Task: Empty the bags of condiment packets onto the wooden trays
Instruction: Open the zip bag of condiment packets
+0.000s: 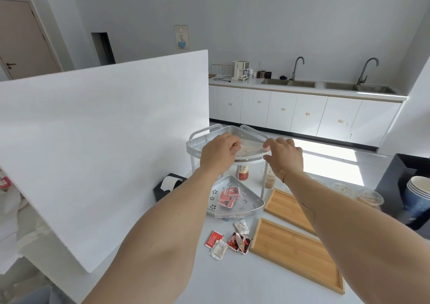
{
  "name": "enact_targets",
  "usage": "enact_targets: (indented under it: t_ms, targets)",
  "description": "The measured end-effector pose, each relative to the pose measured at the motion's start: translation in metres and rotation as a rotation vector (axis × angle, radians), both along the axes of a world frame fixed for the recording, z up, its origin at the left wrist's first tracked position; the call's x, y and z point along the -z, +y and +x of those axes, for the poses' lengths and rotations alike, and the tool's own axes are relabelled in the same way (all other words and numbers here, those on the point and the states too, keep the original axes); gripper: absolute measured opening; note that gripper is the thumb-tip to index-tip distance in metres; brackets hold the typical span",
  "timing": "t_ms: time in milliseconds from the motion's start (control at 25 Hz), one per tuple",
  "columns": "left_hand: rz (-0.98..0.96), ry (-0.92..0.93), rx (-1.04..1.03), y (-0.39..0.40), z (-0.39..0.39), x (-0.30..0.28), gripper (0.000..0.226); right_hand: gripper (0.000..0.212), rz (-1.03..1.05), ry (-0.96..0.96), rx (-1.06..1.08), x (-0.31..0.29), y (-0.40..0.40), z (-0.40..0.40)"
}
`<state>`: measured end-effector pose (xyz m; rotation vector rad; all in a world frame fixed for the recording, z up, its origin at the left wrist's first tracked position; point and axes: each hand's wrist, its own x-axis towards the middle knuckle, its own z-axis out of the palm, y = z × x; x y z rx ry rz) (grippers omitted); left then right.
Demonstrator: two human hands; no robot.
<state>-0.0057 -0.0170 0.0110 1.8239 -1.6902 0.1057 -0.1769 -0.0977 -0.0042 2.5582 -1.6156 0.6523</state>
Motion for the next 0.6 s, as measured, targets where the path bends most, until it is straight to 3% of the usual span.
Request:
enact_targets:
  t_ms: [280, 480, 600]
  targets:
    - [-0.114, 0.212, -0.081, 0.005, 0.006, -0.028, 0.011, 0.015, 0.036, -0.284, -0.027, -0.024, 0.0, 0.004]
    - [-0.26, 0.411, -0.023, 0.005, 0.006, -0.052, 0.006, 0.007, 0.209, -0.835, -0.064, -0.06, 0.007, -0.005]
    - [-0.31, 0.512, 0.053, 0.014, -0.003, -0.061, 0.004, 0.005, 0.26, -0.975, -0.129, -0.065, 0.017, -0.018]
